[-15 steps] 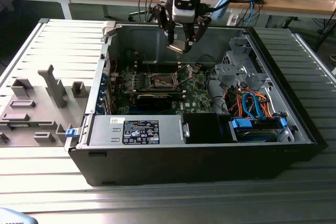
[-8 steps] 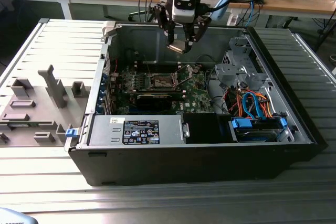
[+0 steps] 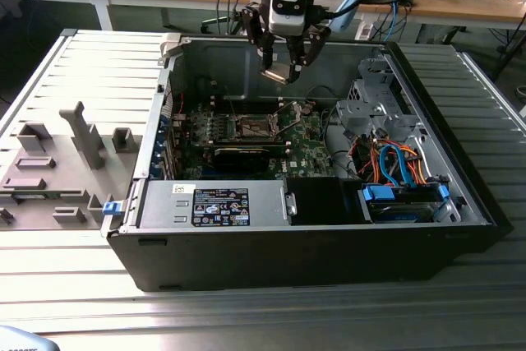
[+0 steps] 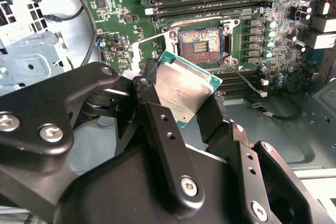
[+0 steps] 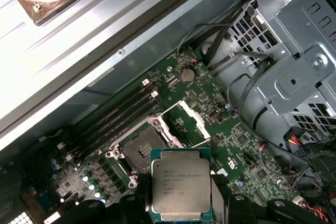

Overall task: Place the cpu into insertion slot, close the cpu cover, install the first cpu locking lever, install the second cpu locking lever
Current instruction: 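Place the cpu into insertion slot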

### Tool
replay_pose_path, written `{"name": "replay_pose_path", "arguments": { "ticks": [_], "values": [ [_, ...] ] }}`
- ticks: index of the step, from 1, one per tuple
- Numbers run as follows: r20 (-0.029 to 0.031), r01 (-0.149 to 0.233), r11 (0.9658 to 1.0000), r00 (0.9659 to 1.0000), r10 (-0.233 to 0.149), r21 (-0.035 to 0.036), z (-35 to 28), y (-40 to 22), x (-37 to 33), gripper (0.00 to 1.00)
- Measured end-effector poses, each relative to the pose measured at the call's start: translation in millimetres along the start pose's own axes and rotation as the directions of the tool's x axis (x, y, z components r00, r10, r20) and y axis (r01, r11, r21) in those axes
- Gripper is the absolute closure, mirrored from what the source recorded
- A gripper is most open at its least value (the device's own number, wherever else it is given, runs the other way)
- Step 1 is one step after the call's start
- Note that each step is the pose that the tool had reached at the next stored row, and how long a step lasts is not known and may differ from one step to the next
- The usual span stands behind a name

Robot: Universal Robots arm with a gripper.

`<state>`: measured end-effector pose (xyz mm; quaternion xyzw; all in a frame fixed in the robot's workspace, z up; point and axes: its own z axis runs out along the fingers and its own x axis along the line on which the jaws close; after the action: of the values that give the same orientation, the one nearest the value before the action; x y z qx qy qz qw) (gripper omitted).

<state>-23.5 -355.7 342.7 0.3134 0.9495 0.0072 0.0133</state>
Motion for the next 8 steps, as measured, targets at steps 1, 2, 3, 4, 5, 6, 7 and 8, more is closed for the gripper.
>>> {"name": "replay_pose_path", "arguments": {
  "ticks": [1,2,3,4,5,6,7,8],
  "values": [
    [0.0,0.0,1.0,1.0,0.0,0.0001,0.0,0.0,0.0,0.45],
    [0.0,-0.001,1.0,1.0,0.001,0.0,0.0,0.0,0.0,0.45],
    [0.0,-0.002,1.0,1.0,0.002,0.0001,0.0,0.0,0.0,0.45],
    [0.0001,-0.002,1.0,1.0,0.002,0.0,0.0,0.0,0.0,0.45],
    [0.0001,-0.003,1.0,1.0,0.003,0.0,0.0,0.0,0.0,0.45],
    [0.0001,-0.003,1.0,1.0,0.003,0.0001,0.0,0.0,0.0,0.45],
    [0.0001,-0.004,1.0,1.0,0.004,0.0001,0.0,0.0,0.0,0.45],
    [0.0001,-0.005,1.0,1.0,0.005,0.0002,0.0,0.0,0.0,0.45]
  ]
}}
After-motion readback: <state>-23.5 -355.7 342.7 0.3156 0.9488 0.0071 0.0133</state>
